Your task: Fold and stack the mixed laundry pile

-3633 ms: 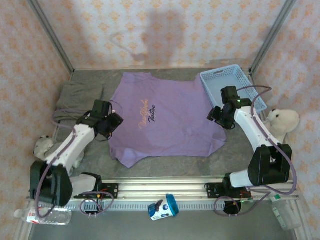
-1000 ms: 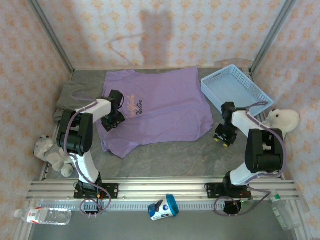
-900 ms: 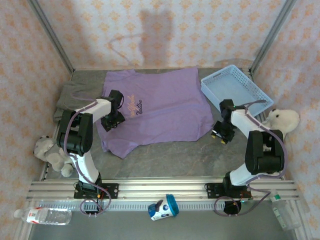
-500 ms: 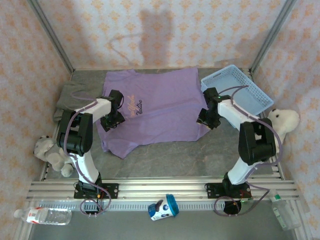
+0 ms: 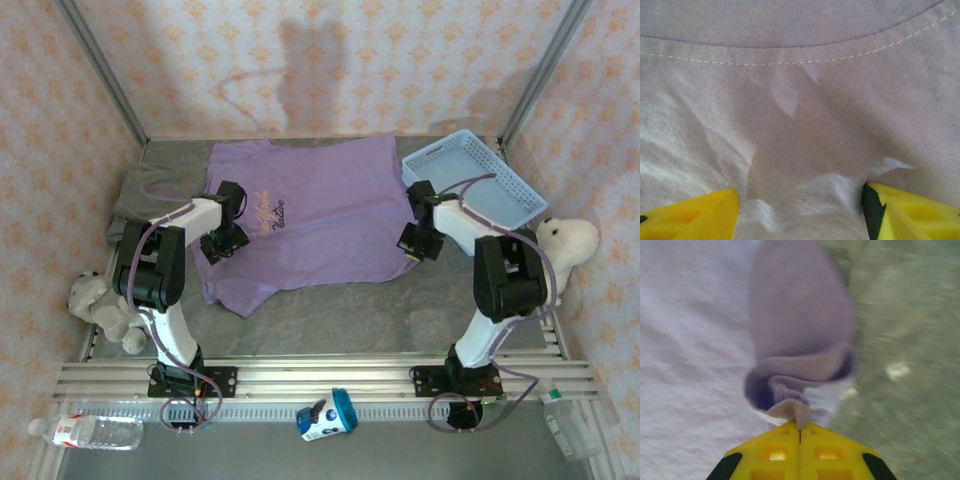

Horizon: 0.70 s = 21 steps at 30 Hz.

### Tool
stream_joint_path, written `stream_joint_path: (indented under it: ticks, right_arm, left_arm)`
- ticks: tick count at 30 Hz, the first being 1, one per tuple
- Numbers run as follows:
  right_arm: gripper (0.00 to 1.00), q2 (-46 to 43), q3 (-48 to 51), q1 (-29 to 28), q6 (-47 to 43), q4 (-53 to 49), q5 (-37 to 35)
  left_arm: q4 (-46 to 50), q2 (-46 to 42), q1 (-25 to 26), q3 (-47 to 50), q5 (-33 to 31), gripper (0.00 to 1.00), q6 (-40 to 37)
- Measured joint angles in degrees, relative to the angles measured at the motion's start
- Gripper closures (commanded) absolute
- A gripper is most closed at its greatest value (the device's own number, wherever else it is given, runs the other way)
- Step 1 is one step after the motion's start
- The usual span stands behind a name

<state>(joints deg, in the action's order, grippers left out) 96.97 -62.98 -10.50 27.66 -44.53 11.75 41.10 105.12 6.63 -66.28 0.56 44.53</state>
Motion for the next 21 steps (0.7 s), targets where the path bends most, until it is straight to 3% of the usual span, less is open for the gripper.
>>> stream_joint_path:
  ticks: [5,9,11,21]
  right_arm:
    - [1.00,-10.1,7.0,4.6,0.0,-3.6,-2.1]
    - [0.46,-13.9,10.1,4.5,0.2,-6.1,-2.6]
    - [0.38,-14.1,10.6,4.5,0.2,-7.0,-3.1]
    - [0.40,-12.3,2.4,0.9,-0.3,-5.7,-2.7]
  left_arm:
    - [0.0,0.0,0.0,0.0,0.1,0.33,0.0]
    - [0.0,-0.6,0.0,0.4,0.6,0.24,0.1]
    - [0.1,-1.1,0.0,0.5,0.9,0.20,0.0]
    - [6.0,-13.9,0.0,0.5,2.0,0.19,-3.7]
